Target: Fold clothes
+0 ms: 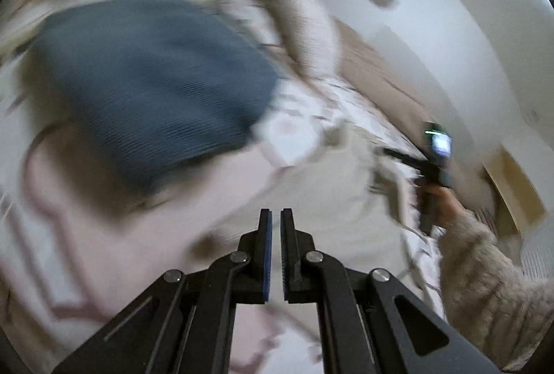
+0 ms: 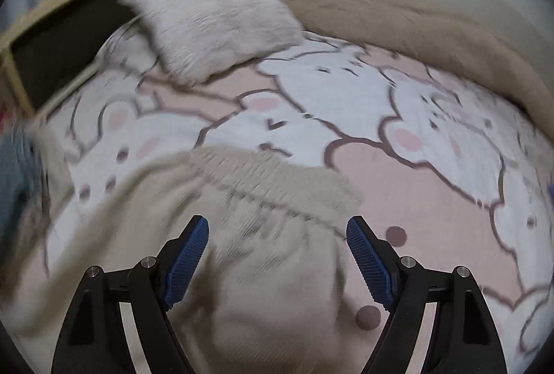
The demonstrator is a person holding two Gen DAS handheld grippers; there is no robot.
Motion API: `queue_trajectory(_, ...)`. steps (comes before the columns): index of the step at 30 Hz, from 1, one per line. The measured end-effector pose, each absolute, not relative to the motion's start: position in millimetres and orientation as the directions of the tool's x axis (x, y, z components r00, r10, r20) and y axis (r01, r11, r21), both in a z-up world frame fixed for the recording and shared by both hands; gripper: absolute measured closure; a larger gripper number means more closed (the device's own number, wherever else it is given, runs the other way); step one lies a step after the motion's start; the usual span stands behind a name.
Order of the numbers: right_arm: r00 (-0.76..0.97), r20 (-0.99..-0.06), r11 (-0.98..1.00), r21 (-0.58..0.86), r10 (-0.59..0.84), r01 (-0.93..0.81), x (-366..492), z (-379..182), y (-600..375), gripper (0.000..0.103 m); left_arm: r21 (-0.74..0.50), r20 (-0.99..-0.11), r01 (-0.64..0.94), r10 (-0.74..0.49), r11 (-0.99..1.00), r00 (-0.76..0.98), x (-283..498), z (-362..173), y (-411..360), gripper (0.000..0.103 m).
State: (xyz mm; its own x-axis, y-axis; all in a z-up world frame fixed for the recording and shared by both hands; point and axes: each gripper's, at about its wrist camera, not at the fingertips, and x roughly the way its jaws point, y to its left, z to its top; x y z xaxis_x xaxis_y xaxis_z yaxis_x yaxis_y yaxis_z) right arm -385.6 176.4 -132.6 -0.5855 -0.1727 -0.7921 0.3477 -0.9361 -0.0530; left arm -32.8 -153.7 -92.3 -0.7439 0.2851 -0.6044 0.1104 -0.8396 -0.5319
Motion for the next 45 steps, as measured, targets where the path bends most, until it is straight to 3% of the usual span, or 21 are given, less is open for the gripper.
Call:
queue_trajectory(2,-0.581,-0.804,-0.928,-0.112,-0.126,0.356,-384.9,-148.0,172.6,0.021,-0.542,-0.582,0.008,0.369,-0.840,-0.725,-71.9,-72.8,-136.0,0.098)
queue_trajectory(6,-0.539,-0.814,-0.953,0.056,-0.217,0.299,-384.4,-162.5,202.3,0.021,-0.492,-0.581,-0.133,0.438,-0.860,-0.686,-158.1,-47.0,-93.6,0.096)
queue_trajectory(8,-0.520,-0.811,-0.953,0.147,-0.269,0.263,-384.2,-169.2,218.3,0.021,-0.460,-0.585,-0.201,0.465,-0.865,-0.664,-201.8,-34.8,-71.8,0.072)
queue_trajectory(9,-0.511,-0.807,-0.950,0.193,-0.295,0.244,-384.1,-172.6,226.3,0.021,-0.447,-0.591,-0.225,0.475,-0.866,-0.652,-224.4,-33.2,-60.9,0.051)
queue_trajectory(10,-0.509,-0.803,-0.947,0.215,-0.310,0.238,-382.3,-173.2,230.7,0.021,-0.438,-0.601,-0.240,0.481,-0.866,-0.638,-247.6,-35.6,-50.0,0.042)
queue_trajectory(24,-0.521,-0.712,-0.882,0.400,-0.470,0.249,-373.9,-185.2,263.4,0.021,-0.224,-0.846,-0.198,0.291,-0.954,-0.446,-444.5,-127.5,6.0,0.041)
queue_trajectory(27,-0.517,-0.696,-0.866,0.434,-0.498,0.249,-373.7,-183.7,268.3,0.021,-0.228,-0.881,-0.213,0.294,-0.950,-0.371,-461.4,-145.1,11.1,0.041)
queue_trajectory(30,-0.511,-0.678,-0.844,0.483,-0.528,0.233,-374.7,-181.9,275.7,0.021,-0.260,-0.877,-0.229,0.328,-0.938,-0.351,-464.1,-149.4,8.7,0.042)
queue_trajectory(31,-0.511,-0.673,-0.839,0.495,-0.534,0.226,-375.2,-181.8,277.4,0.021,-0.271,-0.873,-0.234,0.341,-0.934,-0.348,-464.3,-150.0,7.6,0.056)
queue_trajectory(33,-0.510,-0.672,-0.836,0.503,-0.537,0.217,-376.0,-181.7,278.1,0.021,-0.267,-0.867,-0.246,0.343,-0.932,-0.361,-461.3,-148.8,6.3,0.062)
queue_trajectory(34,-0.512,-0.672,-0.837,0.503,-0.536,0.216,-376.0,-181.0,278.0,0.021,-0.260,-0.864,-0.252,0.341,-0.932,-0.369,-459.2,-147.8,5.9,0.072)
queue_trajectory(38,-0.538,-0.648,-0.832,0.510,-0.539,0.219,-373.3,-172.5,280.6,0.021,-0.233,-0.852,-0.277,0.333,-0.932,-0.404,-451.0,-144.0,4.1,0.072)
queue_trajectory(42,-0.548,-0.630,-0.821,0.529,-0.550,0.215,-371.2,-164.4,286.4,0.021,-0.201,-0.850,-0.282,0.310,-0.938,-0.427,-449.8,-144.3,5.7,0.062)
queue_trajectory(44,-0.553,-0.628,-0.822,0.526,-0.548,0.218,-369.7,-161.1,288.4,0.021,-0.193,-0.853,-0.281,0.303,-0.940,-0.425,-452.2,-146.9,8.9,0.064)
queue_trajectory(45,-0.556,-0.630,-0.827,0.518,-0.542,0.219,-368.7,-159.7,289.0,0.021,-0.189,-0.850,-0.281,0.300,-0.941,-0.432,-451.7,-146.3,10.0,0.071)
